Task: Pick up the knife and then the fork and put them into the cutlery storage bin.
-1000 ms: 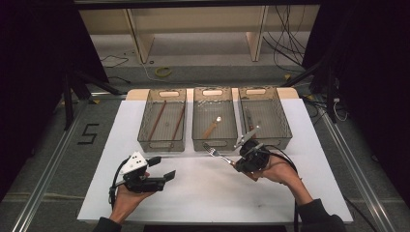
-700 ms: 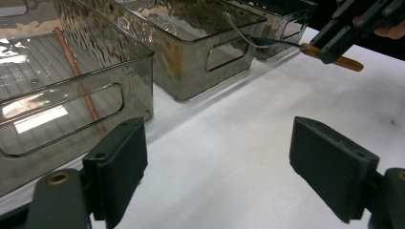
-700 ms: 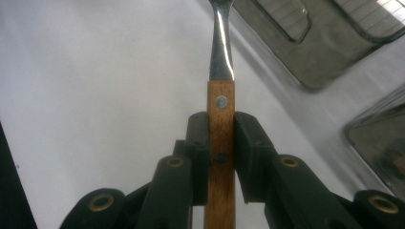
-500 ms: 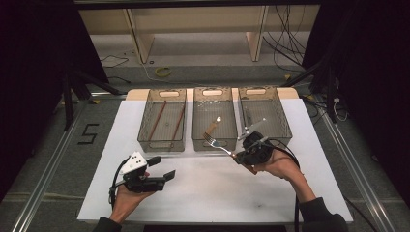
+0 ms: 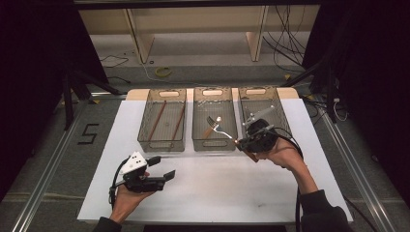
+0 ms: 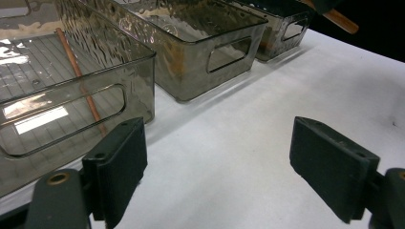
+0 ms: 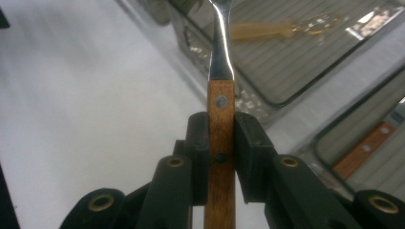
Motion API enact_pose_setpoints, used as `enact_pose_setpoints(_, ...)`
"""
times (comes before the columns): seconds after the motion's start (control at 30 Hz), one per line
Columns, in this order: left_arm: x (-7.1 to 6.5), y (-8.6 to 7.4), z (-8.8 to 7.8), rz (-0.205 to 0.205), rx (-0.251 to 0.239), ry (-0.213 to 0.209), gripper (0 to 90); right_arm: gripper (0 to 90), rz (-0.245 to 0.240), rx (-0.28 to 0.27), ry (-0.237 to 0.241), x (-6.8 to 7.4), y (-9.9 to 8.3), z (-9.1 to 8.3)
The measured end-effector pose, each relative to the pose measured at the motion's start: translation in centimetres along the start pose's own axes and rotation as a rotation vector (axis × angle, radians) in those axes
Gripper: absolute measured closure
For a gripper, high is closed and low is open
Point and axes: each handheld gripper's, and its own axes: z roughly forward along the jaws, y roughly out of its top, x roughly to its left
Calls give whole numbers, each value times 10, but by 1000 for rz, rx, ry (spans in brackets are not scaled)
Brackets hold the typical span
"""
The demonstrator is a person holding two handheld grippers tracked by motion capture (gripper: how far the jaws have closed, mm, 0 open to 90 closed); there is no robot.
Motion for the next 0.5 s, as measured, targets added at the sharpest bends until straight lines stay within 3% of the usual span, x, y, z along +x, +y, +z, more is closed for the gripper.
enact_pose_setpoints(0.5, 0, 0, 0, 1, -10, -2, 192, 777, 68, -13, -61, -34, 8, -11)
